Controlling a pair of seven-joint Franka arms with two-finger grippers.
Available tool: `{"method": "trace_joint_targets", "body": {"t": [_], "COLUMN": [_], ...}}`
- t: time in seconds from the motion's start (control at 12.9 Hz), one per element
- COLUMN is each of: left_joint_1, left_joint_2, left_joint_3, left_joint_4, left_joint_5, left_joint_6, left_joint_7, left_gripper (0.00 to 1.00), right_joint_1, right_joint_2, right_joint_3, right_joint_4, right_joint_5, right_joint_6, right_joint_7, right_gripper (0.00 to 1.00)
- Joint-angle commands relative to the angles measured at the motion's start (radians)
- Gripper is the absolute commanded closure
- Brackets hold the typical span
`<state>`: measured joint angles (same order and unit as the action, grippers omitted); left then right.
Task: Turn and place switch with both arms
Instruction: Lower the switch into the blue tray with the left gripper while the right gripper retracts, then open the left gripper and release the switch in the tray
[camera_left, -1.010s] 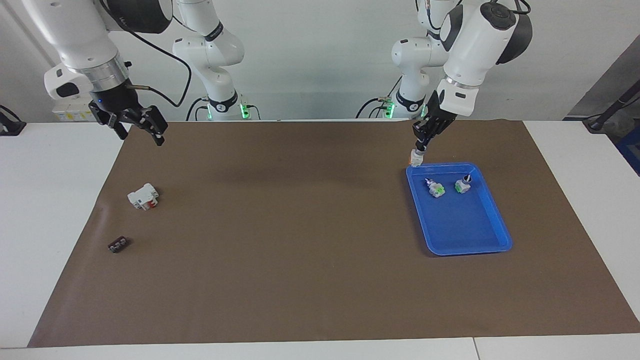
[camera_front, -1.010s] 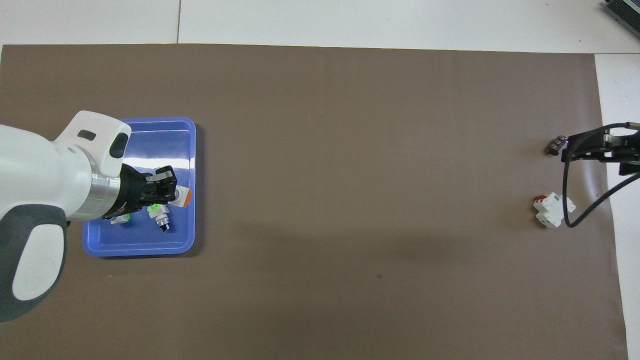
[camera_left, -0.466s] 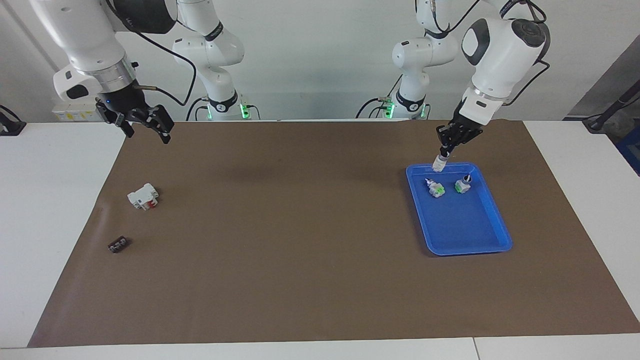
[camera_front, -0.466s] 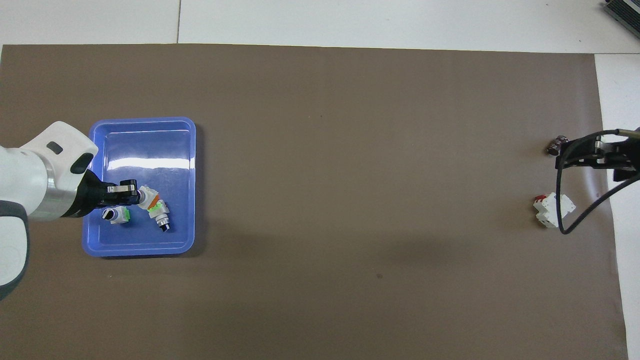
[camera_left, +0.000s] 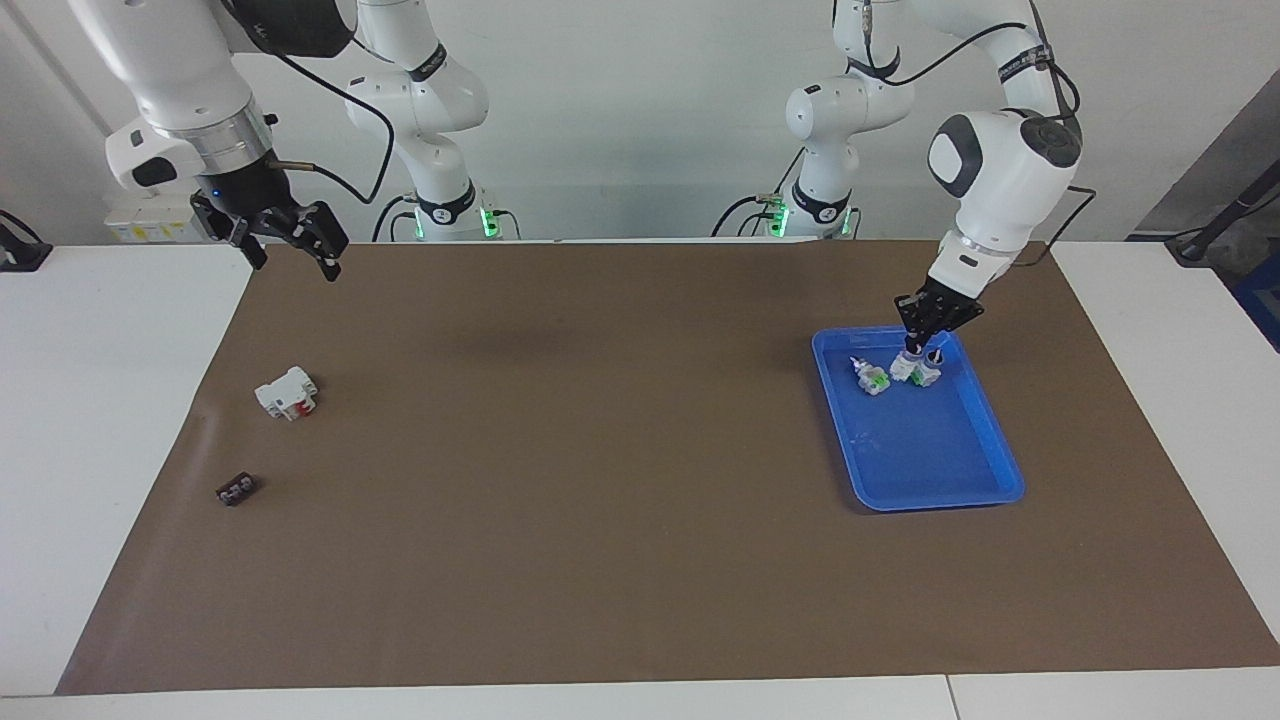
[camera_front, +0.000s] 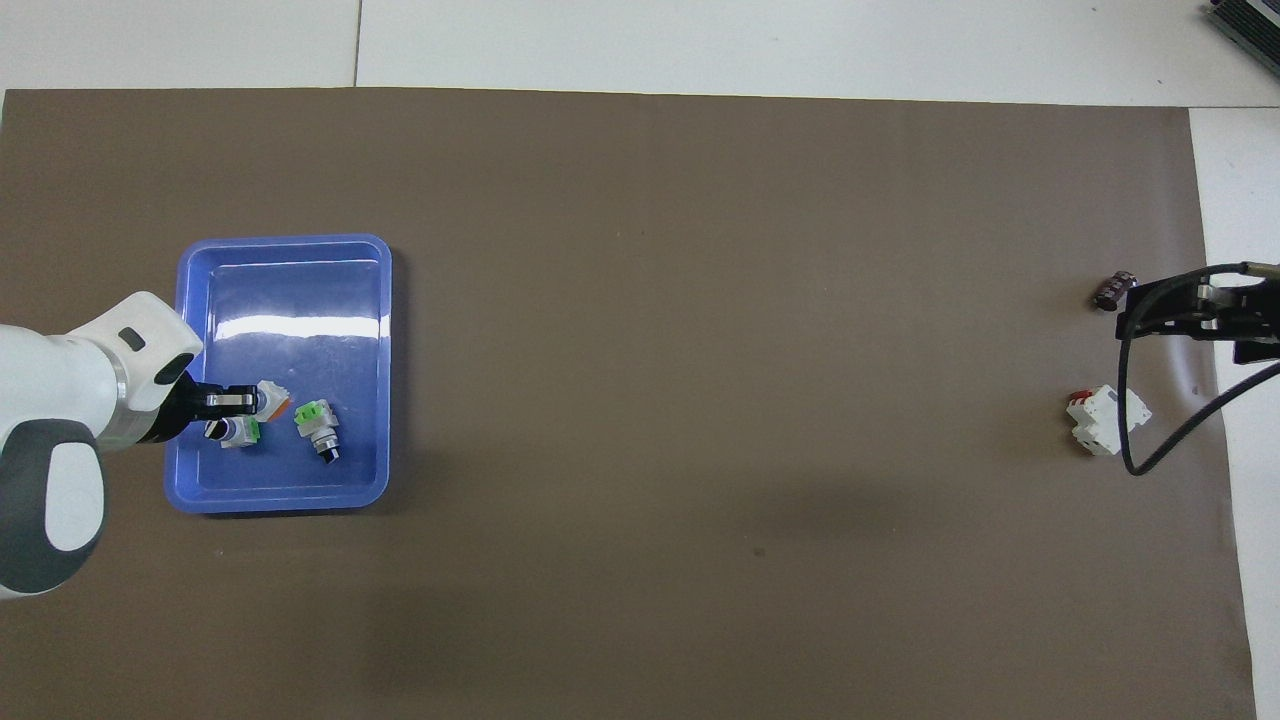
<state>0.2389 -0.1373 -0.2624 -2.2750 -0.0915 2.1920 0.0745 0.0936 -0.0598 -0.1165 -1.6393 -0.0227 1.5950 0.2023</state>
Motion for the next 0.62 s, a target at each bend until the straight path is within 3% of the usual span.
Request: {"method": "trace_joint_targets", "body": {"t": [0.0,0.31,0.54], "left_joint_1": [0.007,0.008,0.005], "left_joint_2": [0.028,0.038,0.068], "left_joint_3": [-0.009,-0.009,-0.009], "left_joint_4": [-0.006,-0.032,0.05], "left_joint_5": [0.044,0.046,0.046], "left_joint_6": [0.031,0.025,-0.035], "left_joint_7": [0.06,0.192,0.197], "left_gripper": [1.0,1.0,0.27], "right_joint_1": [0.003,0.003,0.003], "right_joint_2": [-0.028,-0.029,-0.029], "right_joint_3": [0.0,0.0,0.0], "right_joint_4": [-0.024,-0.024,-0.024], "right_joint_5": [-0.006,-0.006,-0.006], "right_joint_6": [-0.006,-0.004,-0.006], "right_joint_7": [0.006,0.006,0.006], "right_gripper": [0.0,0.0,0.0]}}
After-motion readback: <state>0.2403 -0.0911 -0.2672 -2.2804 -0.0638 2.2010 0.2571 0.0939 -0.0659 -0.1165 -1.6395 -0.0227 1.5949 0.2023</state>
